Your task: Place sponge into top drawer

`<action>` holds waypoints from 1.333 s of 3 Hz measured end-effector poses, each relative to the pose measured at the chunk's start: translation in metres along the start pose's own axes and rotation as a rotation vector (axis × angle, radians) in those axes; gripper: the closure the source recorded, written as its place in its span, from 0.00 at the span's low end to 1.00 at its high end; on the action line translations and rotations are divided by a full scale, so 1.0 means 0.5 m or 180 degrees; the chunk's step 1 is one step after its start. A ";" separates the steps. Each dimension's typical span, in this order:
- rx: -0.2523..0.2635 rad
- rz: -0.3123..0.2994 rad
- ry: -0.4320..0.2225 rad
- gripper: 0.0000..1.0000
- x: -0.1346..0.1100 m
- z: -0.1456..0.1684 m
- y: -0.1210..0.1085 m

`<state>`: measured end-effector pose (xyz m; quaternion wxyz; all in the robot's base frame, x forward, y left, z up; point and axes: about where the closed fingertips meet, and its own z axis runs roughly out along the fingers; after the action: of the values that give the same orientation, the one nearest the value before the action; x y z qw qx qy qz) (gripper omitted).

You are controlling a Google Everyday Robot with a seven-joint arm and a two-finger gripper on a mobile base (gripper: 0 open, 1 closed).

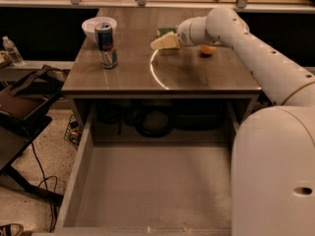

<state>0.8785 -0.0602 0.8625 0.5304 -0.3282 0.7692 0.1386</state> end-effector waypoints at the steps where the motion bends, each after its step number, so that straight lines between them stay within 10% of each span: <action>1: -0.0088 0.0007 0.0052 0.26 0.017 0.000 0.030; 4: -0.0140 0.0014 0.0058 1.00 0.020 0.019 0.044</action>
Offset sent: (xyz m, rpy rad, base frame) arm -0.0102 0.0074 -0.0086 -0.0026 0.0208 0.0197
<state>0.8689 -0.0420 0.8469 0.5158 -0.3393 0.7715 0.1537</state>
